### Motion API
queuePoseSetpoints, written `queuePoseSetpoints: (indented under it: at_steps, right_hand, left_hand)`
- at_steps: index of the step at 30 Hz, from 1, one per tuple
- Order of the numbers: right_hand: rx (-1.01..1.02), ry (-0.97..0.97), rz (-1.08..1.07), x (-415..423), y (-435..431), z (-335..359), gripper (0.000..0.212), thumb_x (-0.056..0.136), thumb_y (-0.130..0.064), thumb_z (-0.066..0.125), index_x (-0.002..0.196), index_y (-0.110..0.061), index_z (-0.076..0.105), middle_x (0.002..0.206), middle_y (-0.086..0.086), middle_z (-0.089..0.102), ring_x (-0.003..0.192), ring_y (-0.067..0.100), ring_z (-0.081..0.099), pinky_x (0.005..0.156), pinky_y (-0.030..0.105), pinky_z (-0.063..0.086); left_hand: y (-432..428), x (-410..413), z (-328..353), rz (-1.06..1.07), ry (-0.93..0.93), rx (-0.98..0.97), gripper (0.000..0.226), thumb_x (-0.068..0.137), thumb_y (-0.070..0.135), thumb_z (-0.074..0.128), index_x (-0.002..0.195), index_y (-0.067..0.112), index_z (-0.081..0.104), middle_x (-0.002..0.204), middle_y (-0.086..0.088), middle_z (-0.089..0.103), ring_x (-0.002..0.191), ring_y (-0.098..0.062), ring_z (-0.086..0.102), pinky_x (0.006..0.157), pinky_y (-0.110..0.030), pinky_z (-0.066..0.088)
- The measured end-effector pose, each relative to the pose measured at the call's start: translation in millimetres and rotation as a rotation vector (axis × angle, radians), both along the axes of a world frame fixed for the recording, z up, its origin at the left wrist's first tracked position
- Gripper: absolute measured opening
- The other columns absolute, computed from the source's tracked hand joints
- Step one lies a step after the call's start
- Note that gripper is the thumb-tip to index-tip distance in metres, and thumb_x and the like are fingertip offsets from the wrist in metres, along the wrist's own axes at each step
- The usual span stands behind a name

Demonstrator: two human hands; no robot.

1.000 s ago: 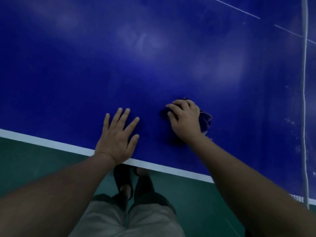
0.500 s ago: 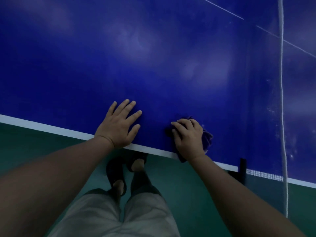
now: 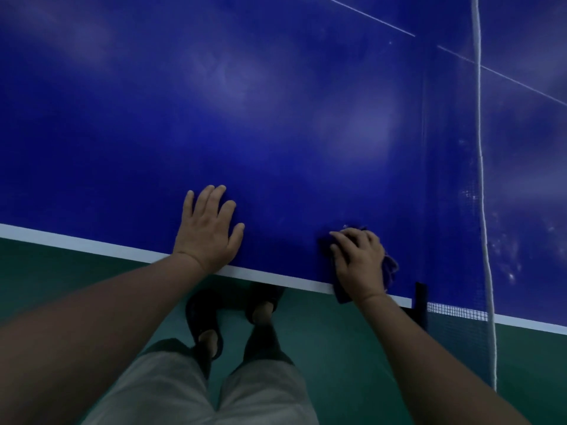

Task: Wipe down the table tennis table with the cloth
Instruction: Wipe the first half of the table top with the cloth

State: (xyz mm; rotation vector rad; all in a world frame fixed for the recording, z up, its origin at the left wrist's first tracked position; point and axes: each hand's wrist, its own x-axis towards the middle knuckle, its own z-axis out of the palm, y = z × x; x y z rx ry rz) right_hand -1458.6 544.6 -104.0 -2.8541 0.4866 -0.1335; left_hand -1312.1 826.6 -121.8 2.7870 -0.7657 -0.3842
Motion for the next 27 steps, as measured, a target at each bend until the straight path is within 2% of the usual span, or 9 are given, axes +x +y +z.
queuePoseSetpoints:
  at_steps: [3,6,9,11,16,20,22,25,27]
  right_hand:
    - [-0.03,-0.067,0.007,-7.2,37.7,-11.6,0.026,0.091,-0.027,0.064,0.113,-0.017,0.075,0.114,0.007,0.066,0.106,0.039,0.052,0.087,0.049,0.044]
    - [0.02,-0.096,0.26,-18.3,60.4,-19.3,0.028,0.092,-0.032,0.062,0.116,-0.022,0.073,0.116,0.003,0.066,0.109,0.037,0.053,0.088,0.047,0.043]
    - [0.022,-0.113,0.571,7.1,18.4,-16.2,0.028,0.094,-0.035,0.063,0.118,-0.023,0.073,0.117,0.004,0.067,0.109,0.034,0.053,0.086,0.045,0.043]
    - [0.008,-0.115,0.67,41.6,-21.0,-15.0,0.028,0.095,-0.035,0.064,0.116,-0.021,0.074,0.114,0.005,0.068,0.105,0.036,0.056,0.084,0.044,0.042]
    - [0.007,-0.131,0.273,139.4,-96.4,-11.4,0.026,0.096,-0.029,0.065,0.117,-0.017,0.075,0.114,0.006,0.067,0.108,0.04,0.054,0.087,0.056,0.044]
    - [0.067,-0.147,0.035,142.2,-67.4,-10.3,0.025,0.094,-0.029,0.065,0.115,-0.02,0.074,0.116,0.004,0.066,0.108,0.037,0.052,0.085,0.052,0.043]
    - [0.119,-0.13,0.243,112.7,-20.8,-13.8,0.025,0.094,-0.031,0.061,0.115,-0.023,0.071,0.116,0.002,0.064,0.105,0.035,0.052,0.084,0.049,0.042]
    - [0.143,-0.036,0.754,80.8,7.0,-12.7,0.03,0.098,-0.039,0.055,0.122,-0.027,0.067,0.122,0.0,0.062,0.114,0.033,0.05,0.09,0.046,0.04]
    - [0.093,-0.038,0.85,107.1,-6.7,-11.8,0.032,0.098,-0.042,0.056,0.123,-0.026,0.069,0.122,0.0,0.063,0.115,0.033,0.052,0.09,0.047,0.04]
  left_hand:
    - [-24.9,-10.9,-0.9,0.017,0.0,-0.033,0.065,0.092,0.051,0.028,0.137,0.01,0.052,0.158,-0.015,0.031,0.149,-0.032,0.021,0.123,-0.056,0.006]
    - [-48.0,-19.0,-3.5,0.044,0.0,-0.044,0.066,0.092,0.051,0.026,0.136,0.01,0.054,0.156,-0.015,0.035,0.148,-0.033,0.024,0.122,-0.058,0.009]
    - [-58.9,-16.8,-5.1,0.097,-0.009,-0.053,0.058,0.092,0.047,0.03,0.13,0.012,0.056,0.151,-0.015,0.041,0.144,-0.034,0.029,0.121,-0.059,0.013]
    - [-60.9,-15.8,-6.6,0.109,-0.021,-0.045,0.055,0.092,0.046,0.033,0.128,0.012,0.056,0.149,-0.014,0.042,0.144,-0.034,0.03,0.12,-0.059,0.015]
    - [-61.8,-17.4,-9.5,0.12,-0.056,-0.068,0.052,0.095,0.044,0.036,0.128,0.01,0.057,0.148,-0.014,0.043,0.143,-0.034,0.031,0.12,-0.059,0.016]
    - [-62.2,-17.0,-10.1,0.142,-0.066,-0.115,0.051,0.095,0.044,0.037,0.126,0.009,0.059,0.146,-0.014,0.045,0.142,-0.034,0.033,0.122,-0.057,0.014]
    - [-62.7,-16.5,-9.2,0.145,-0.072,-0.114,0.051,0.096,0.043,0.036,0.126,0.009,0.059,0.146,-0.013,0.045,0.142,-0.033,0.033,0.122,-0.054,0.012]
    - [-62.9,-17.5,-8.2,0.147,-0.064,-0.111,0.049,0.097,0.041,0.035,0.126,0.009,0.059,0.147,-0.014,0.046,0.142,-0.034,0.034,0.121,-0.055,0.014]
    - [-63.3,-18.2,-7.6,0.149,-0.069,-0.113,0.048,0.097,0.041,0.035,0.126,0.01,0.059,0.147,-0.013,0.046,0.142,-0.034,0.034,0.121,-0.055,0.014]
